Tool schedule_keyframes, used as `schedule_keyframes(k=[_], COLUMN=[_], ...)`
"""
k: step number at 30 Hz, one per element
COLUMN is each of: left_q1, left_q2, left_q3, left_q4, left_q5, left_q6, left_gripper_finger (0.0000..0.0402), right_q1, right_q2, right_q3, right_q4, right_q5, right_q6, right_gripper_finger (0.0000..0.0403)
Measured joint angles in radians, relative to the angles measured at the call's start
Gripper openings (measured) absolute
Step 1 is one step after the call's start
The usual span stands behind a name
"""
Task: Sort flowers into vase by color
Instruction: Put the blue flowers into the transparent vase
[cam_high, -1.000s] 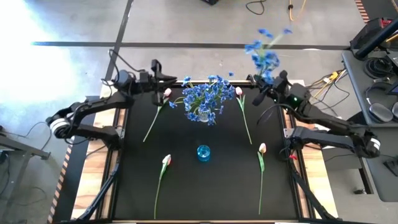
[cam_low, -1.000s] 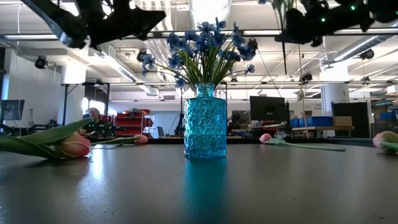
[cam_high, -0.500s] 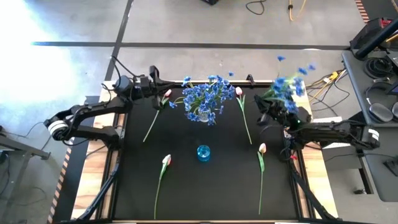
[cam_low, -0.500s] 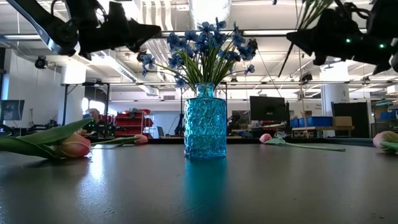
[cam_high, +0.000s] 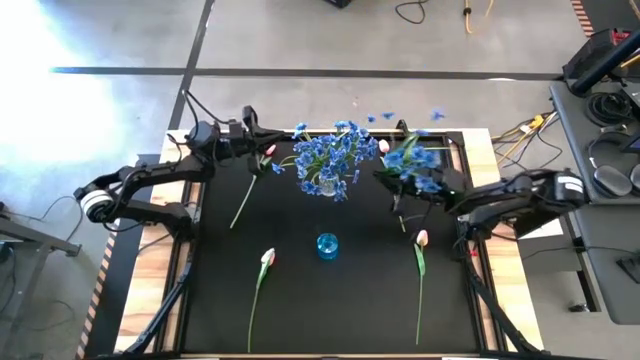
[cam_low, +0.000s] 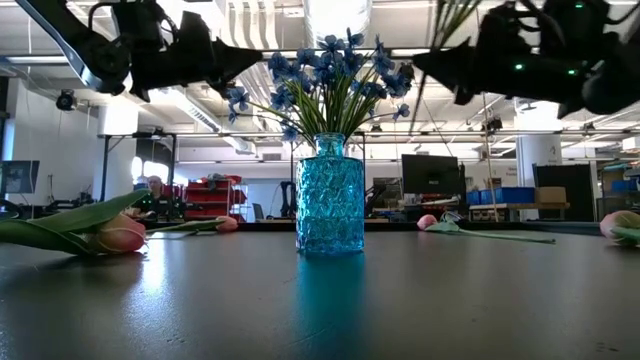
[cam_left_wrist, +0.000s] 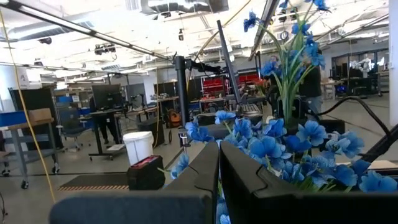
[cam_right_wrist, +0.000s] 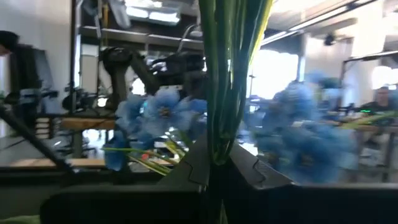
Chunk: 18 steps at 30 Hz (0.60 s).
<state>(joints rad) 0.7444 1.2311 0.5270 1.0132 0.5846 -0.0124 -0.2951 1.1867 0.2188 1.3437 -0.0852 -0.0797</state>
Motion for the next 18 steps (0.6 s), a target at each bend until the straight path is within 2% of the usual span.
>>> schedule_keyframes(k=[4,12,18], left_q1=[0.0,0.0,0.0], left_q2=[0.0,0.0,0.0], left_q3=[0.0,0.0,0.0], left_q4=[-0.003,-0.004,-0.007], left_q5=[0.0,0.001,0.002], left_q6=[0.0,0.0,0.0], left_gripper_finger=[0.0,0.0,0.0], right_q1=[0.028,0.066,0.066], right_q2=[0.111,0.338,0.465], right_q3=[0.087,0.214,0.3], right_q4=[0.025,0.224,0.226], right_q5=[-0.008,0.008,0.039], right_q6=[-0.049,-0.168,-0.18], right_gripper_finger=[0.0012,0.0012,0.0012])
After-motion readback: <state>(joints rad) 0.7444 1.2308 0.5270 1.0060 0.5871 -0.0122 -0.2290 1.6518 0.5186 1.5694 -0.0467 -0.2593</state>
